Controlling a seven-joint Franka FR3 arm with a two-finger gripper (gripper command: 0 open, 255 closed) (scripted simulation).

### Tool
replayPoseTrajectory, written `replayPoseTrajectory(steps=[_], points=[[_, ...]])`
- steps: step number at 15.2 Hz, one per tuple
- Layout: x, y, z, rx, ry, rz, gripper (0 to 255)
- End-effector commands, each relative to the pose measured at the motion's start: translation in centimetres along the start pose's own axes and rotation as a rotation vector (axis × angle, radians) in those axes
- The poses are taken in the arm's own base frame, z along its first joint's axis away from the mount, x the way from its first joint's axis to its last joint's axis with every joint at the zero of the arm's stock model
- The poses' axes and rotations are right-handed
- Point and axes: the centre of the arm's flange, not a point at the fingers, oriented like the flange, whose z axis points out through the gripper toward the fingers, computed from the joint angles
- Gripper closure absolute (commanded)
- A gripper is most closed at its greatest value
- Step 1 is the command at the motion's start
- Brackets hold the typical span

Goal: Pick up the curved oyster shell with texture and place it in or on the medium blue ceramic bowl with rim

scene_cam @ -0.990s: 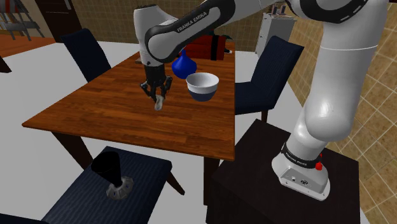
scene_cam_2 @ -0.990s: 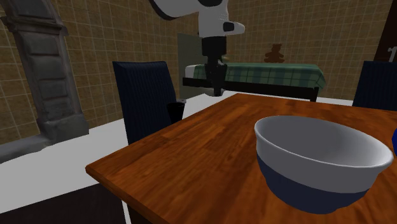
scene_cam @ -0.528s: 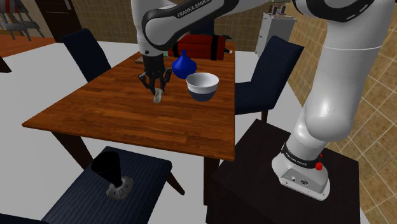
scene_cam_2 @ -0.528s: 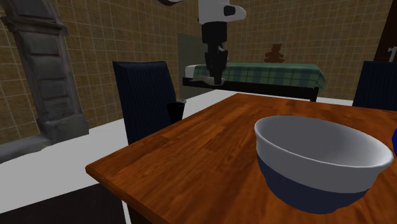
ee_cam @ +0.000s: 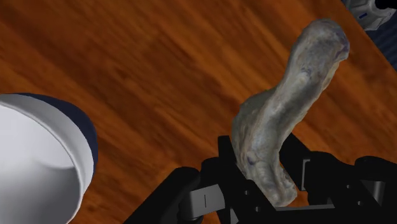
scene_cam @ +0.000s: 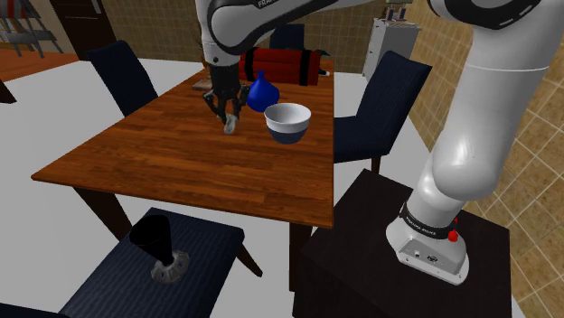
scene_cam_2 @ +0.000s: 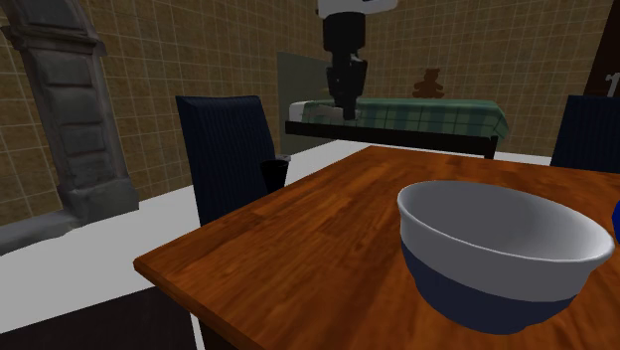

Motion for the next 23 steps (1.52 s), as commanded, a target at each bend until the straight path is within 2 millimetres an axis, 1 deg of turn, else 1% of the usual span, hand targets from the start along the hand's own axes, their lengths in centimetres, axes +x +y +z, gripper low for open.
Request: replayPoseTrajectory(steps=[1, 21, 22, 23], points=[[0.8, 2.5, 0.0, 0.0, 0.0, -0.001, 255], [7.7, 27.9, 1.2, 0.0, 0.0, -0.001, 255], [8.0, 29.0, 1.2, 0.0, 0.0, -0.001, 255], [7.9, 28.9, 1.8, 0.0, 0.0, -0.001, 255]])
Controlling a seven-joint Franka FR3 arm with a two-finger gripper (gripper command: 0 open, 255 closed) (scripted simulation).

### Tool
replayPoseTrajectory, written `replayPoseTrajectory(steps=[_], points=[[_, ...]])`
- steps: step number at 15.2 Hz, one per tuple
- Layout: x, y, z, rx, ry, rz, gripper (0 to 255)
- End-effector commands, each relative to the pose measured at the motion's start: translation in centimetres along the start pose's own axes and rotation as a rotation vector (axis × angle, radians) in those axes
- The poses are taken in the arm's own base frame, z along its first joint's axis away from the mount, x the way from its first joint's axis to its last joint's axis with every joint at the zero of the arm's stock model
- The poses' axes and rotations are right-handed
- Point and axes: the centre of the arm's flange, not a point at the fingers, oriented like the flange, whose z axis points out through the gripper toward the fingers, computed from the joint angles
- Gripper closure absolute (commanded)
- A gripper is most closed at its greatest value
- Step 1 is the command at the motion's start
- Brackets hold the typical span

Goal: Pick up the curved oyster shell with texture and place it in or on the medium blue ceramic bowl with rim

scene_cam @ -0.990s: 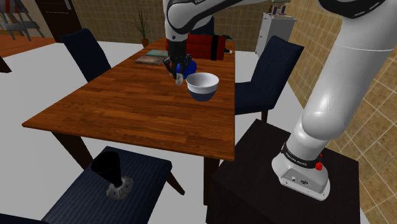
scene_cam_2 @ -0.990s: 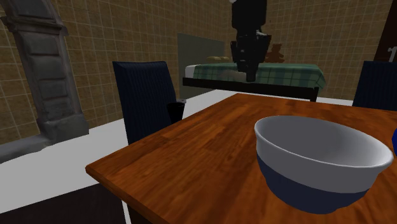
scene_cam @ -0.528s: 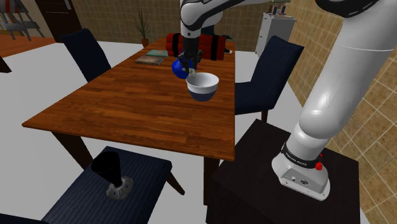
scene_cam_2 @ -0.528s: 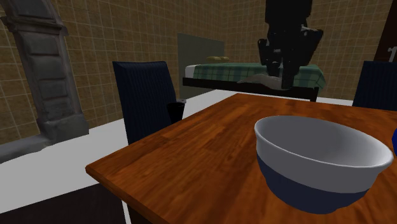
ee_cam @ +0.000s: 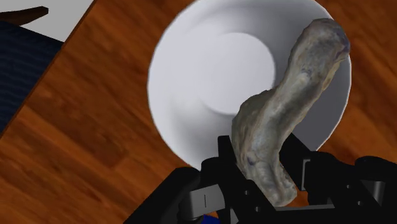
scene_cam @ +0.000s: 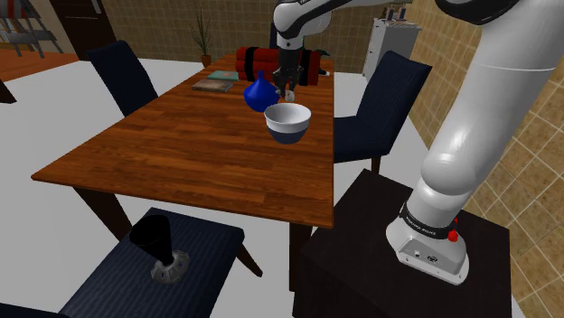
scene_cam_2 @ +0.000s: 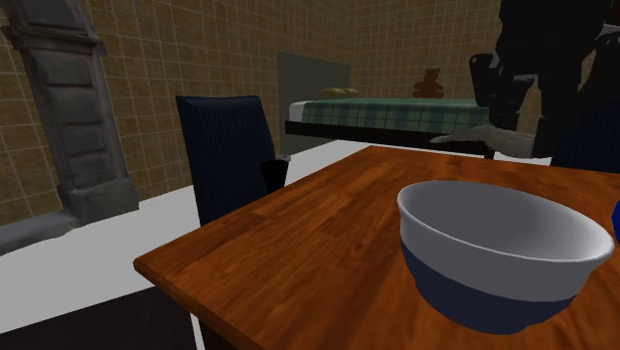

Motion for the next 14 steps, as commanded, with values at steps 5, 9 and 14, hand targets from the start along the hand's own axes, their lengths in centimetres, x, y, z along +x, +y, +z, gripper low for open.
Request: replayPoseTrajectory(steps=[5, 9, 14], points=[[-0.2, 0.6, 2.9, 0.0, 0.0, -0.001, 255], [-0.3, 0.5, 5.0, 0.0, 0.0, -0.001, 255], [-0.4, 0.5, 6.1, 0.0, 0.0, -0.001, 255]])
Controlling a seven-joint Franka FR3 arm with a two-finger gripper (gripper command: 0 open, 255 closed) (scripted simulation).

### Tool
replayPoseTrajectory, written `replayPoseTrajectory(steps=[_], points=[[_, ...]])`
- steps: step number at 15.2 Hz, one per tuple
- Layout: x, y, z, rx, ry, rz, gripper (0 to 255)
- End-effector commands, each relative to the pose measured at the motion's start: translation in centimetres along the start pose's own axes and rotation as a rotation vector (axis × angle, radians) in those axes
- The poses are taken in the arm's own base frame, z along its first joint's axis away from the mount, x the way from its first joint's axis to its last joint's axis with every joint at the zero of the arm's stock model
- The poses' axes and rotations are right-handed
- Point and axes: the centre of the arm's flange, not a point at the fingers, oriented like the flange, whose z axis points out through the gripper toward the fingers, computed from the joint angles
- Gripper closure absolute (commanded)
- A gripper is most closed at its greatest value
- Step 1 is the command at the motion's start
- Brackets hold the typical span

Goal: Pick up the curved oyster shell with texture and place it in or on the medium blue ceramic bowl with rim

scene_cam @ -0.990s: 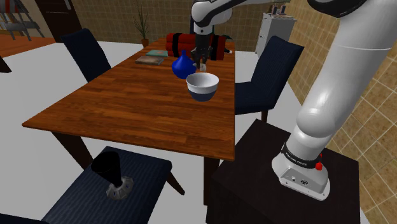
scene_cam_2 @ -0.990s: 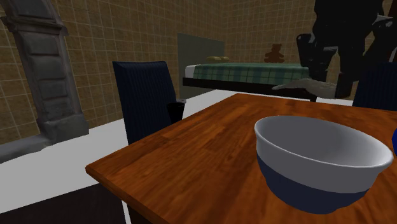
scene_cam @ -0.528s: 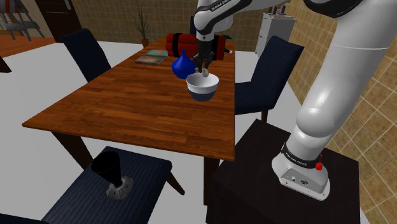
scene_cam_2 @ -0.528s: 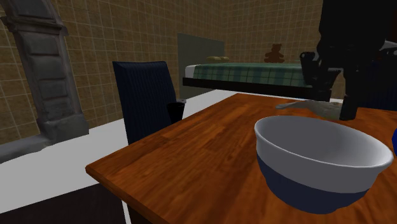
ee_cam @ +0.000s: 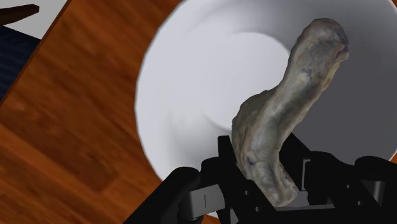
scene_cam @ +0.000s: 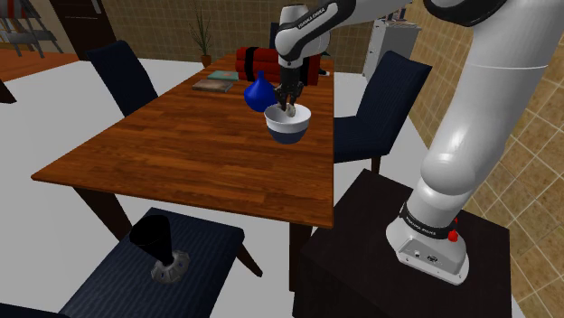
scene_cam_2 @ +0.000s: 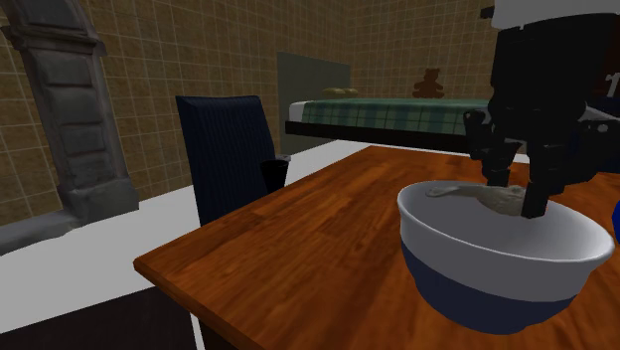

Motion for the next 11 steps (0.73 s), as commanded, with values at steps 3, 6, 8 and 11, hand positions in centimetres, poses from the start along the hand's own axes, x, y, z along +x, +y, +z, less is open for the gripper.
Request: replayPoseTrajectory(steps=[3, 6, 8, 11], points=[[0.0, 0.0, 0.1, 0.0, 0.0, 0.0, 255], [0.0, 0.0, 0.1, 0.0, 0.0, 0.0, 0], [0.0, 0.0, 0.1, 0.0, 0.0, 0.0, 0], [0.0, 0.0, -1.3, 0.0, 0.0, 0.0, 0]])
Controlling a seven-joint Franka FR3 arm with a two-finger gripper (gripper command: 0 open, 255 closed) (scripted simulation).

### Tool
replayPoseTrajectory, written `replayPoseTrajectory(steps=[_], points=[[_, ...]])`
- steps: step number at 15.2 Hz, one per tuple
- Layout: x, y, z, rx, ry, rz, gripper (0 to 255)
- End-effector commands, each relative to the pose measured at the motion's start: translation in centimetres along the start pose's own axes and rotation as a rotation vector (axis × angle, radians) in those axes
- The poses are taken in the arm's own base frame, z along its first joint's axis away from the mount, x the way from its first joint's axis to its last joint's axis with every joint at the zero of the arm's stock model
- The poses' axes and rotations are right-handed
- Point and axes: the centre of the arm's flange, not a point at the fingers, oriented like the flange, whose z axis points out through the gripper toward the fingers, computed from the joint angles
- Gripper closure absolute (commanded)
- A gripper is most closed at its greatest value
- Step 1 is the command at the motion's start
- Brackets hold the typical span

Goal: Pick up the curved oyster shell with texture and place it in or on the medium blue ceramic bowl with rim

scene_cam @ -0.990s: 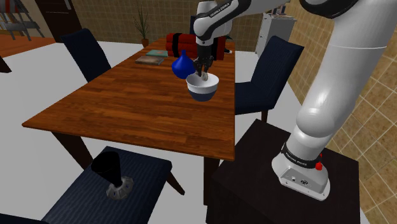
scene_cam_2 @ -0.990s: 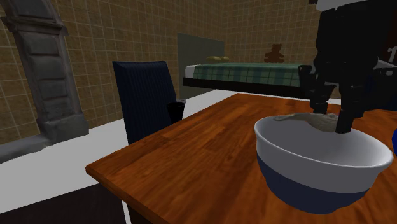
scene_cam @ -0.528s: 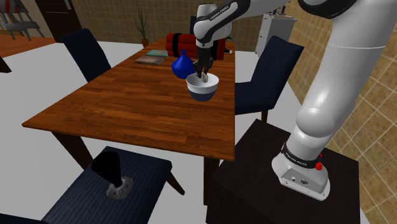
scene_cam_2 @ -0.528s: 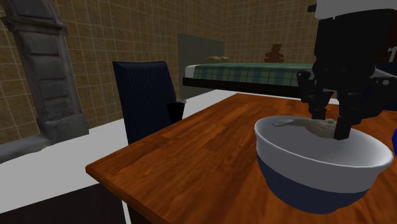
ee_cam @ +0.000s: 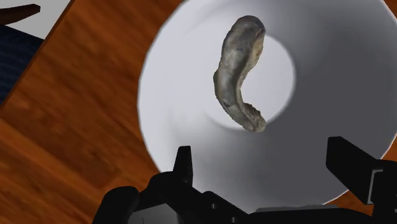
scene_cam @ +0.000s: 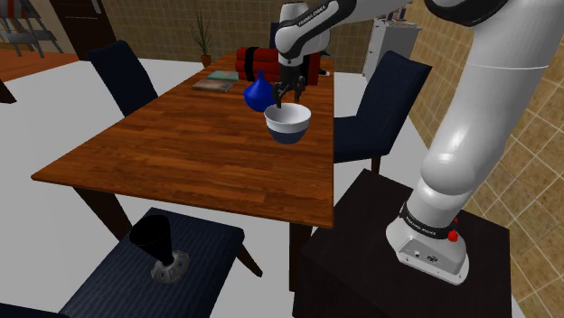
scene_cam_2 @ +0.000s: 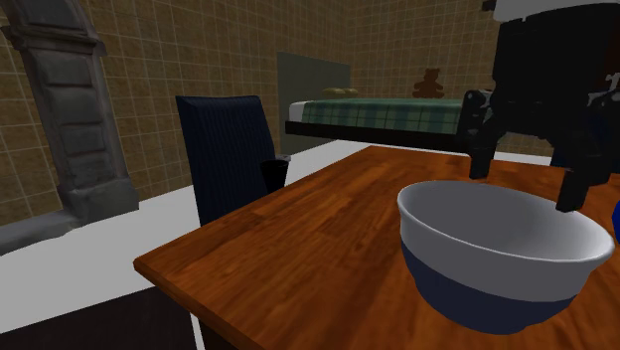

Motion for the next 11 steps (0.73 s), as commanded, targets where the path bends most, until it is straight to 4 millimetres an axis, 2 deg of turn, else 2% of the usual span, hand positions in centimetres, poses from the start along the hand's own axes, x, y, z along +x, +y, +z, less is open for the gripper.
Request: replayPoseTrajectory(steps=[1, 3, 11], points=[[-0.1, 0.0, -2.0, 0.0, 0.0, 0.0, 0], [-0.1, 0.0, -4.3, 0.0, 0.0, 0.0, 0], [-0.1, 0.0, -4.3, 0.0, 0.0, 0.0, 0]])
